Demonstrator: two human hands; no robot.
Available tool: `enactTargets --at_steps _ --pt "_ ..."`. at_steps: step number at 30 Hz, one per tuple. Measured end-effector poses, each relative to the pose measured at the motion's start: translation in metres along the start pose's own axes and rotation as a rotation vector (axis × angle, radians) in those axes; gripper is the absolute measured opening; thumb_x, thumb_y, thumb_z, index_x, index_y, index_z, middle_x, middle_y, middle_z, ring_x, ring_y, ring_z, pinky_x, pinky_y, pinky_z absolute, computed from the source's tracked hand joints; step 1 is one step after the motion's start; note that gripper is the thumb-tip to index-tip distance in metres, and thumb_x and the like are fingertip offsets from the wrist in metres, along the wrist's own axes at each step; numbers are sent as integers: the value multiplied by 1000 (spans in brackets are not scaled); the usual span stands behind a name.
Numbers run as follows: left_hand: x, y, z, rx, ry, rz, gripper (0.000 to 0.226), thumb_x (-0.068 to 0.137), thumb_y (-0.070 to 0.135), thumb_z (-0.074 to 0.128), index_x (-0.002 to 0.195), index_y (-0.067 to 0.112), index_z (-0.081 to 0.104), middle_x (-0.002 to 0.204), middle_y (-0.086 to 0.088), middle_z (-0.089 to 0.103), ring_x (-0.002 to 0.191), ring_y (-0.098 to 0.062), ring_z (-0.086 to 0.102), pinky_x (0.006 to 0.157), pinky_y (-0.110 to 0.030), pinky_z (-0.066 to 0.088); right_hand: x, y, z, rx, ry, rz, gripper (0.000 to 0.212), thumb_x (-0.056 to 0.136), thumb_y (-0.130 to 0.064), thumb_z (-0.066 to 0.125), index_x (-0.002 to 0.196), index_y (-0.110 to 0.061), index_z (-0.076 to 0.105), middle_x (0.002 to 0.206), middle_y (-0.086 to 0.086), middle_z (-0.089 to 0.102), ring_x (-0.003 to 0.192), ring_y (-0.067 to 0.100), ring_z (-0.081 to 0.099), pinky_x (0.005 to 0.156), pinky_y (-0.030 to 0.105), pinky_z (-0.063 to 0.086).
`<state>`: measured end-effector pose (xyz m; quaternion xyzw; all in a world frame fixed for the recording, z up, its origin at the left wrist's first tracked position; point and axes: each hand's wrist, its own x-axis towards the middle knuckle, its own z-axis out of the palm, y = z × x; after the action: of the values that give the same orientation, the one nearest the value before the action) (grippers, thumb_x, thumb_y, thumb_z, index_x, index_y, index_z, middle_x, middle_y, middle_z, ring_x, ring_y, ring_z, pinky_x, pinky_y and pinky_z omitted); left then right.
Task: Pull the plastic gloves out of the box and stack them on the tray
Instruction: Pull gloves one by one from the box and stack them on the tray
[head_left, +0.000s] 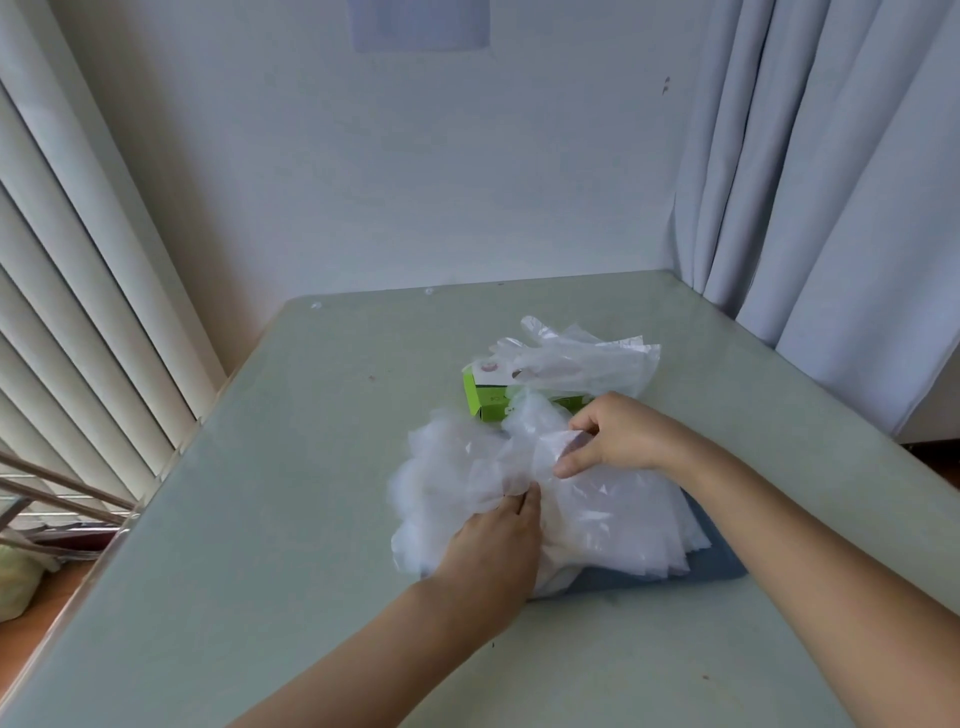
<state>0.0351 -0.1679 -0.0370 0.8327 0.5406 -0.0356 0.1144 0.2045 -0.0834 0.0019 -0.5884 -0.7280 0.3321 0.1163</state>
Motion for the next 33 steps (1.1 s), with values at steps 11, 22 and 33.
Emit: enactTargets --at_steps 11,22,33 --pt "-3 -2 1 182 -74 -48 58 104 14 30 150 1 -1 158 -17 -16 147 -28 -7 117 -52 7 -4 12 -4 142 -25 -174 50 84 -6 70 114 -46 61 123 1 62 116 10 56 98 21 44" --pt "-4 -2 -7 329 -73 50 59 101 15 38 150 0 9 158 -20 -11 147 -33 -4 117 -43 -4 -4 -12 -5 31 -91 155 66 65 -41 85 118 -21 51 93 0 69 76 12 67 70 24 51" --pt "3 -5 5 74 -136 -210 64 104 35 14 147 -2 -16 155 -20 -24 144 -35 -18 117 -48 -3 -44 -4 -6 103 158 190 64 65 -54 79 110 -17 53 79 0 69 63 9 68 64 24 50"
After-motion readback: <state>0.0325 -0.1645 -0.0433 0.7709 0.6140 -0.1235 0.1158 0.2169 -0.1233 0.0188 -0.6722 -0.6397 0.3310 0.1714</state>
